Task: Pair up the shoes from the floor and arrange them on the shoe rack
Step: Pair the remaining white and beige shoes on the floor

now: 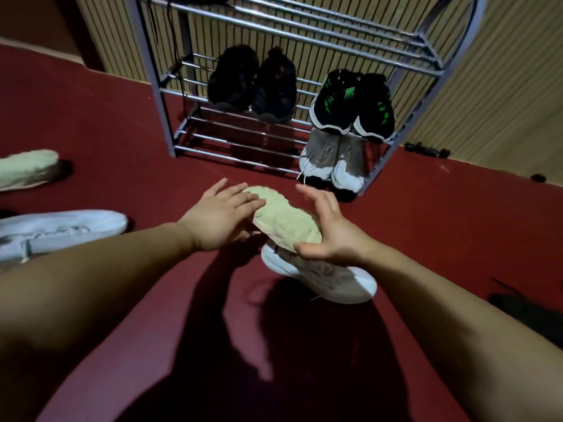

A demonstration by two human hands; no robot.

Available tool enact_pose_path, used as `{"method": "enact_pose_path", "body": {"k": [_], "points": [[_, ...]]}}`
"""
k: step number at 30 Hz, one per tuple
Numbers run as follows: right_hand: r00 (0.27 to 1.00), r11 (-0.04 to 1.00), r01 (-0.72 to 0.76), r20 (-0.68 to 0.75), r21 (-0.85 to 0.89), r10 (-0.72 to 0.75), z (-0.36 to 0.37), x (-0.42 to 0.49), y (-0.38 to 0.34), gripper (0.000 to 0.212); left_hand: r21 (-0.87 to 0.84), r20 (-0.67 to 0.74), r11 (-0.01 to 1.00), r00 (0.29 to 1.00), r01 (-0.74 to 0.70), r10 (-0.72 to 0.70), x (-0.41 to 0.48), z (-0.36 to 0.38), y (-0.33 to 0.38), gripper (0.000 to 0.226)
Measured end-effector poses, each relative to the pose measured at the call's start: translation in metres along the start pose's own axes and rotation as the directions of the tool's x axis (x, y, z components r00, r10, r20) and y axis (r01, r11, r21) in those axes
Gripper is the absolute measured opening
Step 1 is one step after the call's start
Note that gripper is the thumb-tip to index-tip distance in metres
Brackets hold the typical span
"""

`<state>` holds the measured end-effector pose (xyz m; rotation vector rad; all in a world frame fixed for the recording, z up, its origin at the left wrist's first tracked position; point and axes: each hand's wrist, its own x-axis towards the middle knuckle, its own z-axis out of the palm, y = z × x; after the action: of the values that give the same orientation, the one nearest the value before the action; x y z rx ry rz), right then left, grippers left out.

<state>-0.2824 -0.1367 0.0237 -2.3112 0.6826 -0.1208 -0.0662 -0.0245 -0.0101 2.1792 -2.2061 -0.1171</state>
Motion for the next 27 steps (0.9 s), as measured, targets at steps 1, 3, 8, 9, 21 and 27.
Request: {"method": "enact_pose_path", "body": {"k": [1, 3, 8, 9, 21, 27], "points": [[1.000, 0.998, -0.012, 0.013, 0.058, 0.011, -0.002, 0.001, 0.001, 0.093, -0.035, -0.033, 0.998, 0.999, -0.045, 0.043, -0.001, 0.000, -0.001, 0.073], [0.999, 0.991, -0.025, 0.042, 0.134, 0.020, -0.006, 0.004, 0.002, 0.088, -0.104, -0.074, 0.991, 0.995, -0.081, 0.073, -0.002, 0.003, -0.003, 0.065], [0.991, 0.957, -0.122, 0.076, 0.261, 0.106, -0.012, 0.017, 0.001, 0.080, -0.173, -0.018, 0.978, 0.992, 0.120, -0.125, -0.007, 0.005, -0.001, 0.052], [0.990, 0.947, -0.139, 0.002, 0.291, 0.144, -0.013, 0.020, 0.001, 0.078, -0.193, 0.026, 0.966, 0.985, 0.172, -0.170, -0.008, 0.006, -0.002, 0.049], [0.839, 0.767, -0.385, 0.151, -0.513, 0.523, 0.037, 0.005, 0.060, 0.107, -0.666, 0.468, 0.332, 0.721, 0.668, -0.512, -0.038, 0.052, -0.027, 0.026], [0.760, 0.675, -0.408, 0.181, -0.615, 0.625, 0.050, -0.012, 0.089, 0.123, -0.414, 0.465, 0.545, 0.684, 0.729, -0.562, -0.027, 0.073, -0.019, 0.063]]}}
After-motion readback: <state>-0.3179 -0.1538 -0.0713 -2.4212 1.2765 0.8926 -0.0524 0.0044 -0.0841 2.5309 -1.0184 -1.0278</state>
